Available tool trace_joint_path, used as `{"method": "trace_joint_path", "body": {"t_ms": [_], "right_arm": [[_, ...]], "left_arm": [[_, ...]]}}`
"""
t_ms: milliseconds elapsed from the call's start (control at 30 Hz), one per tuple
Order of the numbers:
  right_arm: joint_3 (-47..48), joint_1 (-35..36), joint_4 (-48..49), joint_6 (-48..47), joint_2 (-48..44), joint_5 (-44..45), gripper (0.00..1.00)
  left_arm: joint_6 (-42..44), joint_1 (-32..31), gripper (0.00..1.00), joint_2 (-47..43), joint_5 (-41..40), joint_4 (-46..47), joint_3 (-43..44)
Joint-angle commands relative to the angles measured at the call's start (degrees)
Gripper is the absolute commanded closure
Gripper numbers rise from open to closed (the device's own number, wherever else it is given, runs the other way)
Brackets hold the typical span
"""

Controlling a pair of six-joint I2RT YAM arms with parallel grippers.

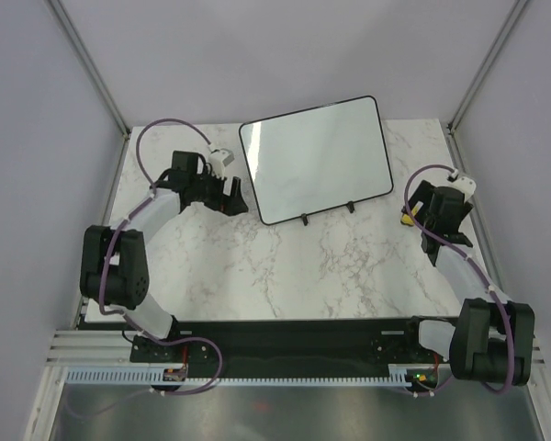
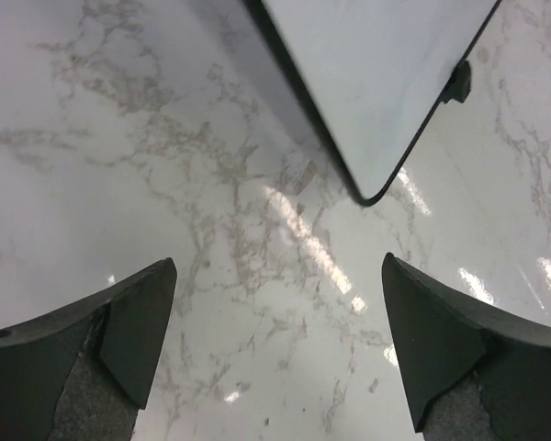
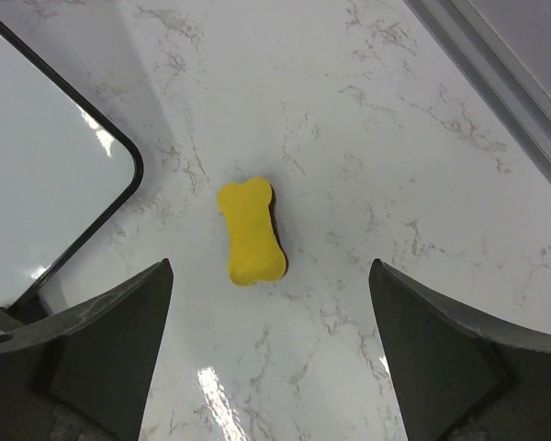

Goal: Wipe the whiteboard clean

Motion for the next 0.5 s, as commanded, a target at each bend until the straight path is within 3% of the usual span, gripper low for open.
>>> {"method": "trace_joint_path", "body": {"t_ms": [0,200,467], "right_arm": [[-2.46,-0.16,0.41,1.17,-3.54,0.70,0.04],[-6.33,-0.16,1.02,1.61,-8.37,-3.25,0.05],[-10.20,-0.16,2.96,2.40,-12.85,-7.65,0.06]], "left_arm": [[1.16,5.43,0.01,-4.84,-7.47,-1.55,-4.81],[1.16,11.41,0.01,-10.99,-10.02,0.20,-13.68],[1.60,11.43,0.01,-21.01,-15.04,8.90,-24.49]]}}
